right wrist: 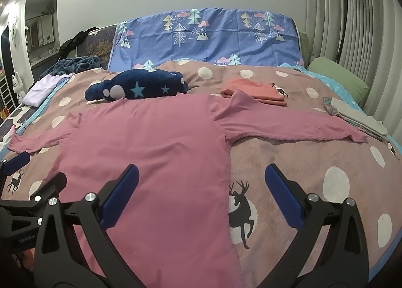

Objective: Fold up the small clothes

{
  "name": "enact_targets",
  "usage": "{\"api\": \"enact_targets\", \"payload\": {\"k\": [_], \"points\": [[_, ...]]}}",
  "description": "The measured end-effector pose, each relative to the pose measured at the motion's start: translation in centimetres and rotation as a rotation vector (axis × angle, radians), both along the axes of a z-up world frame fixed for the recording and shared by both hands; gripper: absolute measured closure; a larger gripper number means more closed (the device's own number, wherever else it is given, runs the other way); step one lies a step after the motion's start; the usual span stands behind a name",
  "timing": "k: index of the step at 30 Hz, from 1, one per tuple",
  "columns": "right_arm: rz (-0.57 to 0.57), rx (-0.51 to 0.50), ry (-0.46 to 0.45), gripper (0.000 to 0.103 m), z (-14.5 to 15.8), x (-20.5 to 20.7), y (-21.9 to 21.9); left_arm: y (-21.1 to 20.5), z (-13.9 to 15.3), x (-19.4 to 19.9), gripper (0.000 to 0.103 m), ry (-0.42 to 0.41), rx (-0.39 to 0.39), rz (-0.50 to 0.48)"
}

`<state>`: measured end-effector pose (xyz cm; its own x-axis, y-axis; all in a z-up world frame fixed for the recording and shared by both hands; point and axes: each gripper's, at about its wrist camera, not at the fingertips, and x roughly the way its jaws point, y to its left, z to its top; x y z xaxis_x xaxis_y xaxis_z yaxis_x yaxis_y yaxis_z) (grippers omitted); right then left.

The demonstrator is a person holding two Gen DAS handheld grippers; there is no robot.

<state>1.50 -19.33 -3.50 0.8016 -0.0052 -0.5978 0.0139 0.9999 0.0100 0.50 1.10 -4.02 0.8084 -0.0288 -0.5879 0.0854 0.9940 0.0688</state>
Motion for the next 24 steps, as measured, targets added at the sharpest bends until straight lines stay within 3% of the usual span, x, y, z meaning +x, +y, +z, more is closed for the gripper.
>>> {"api": "enact_targets", "payload": {"k": [24], "points": [[-0.011,0.013,-0.003,0.002,-0.58,-0.4,0.15,-0.29,-0.72,-0.22,0.001,0.018,-0.009,-0.024]]}}
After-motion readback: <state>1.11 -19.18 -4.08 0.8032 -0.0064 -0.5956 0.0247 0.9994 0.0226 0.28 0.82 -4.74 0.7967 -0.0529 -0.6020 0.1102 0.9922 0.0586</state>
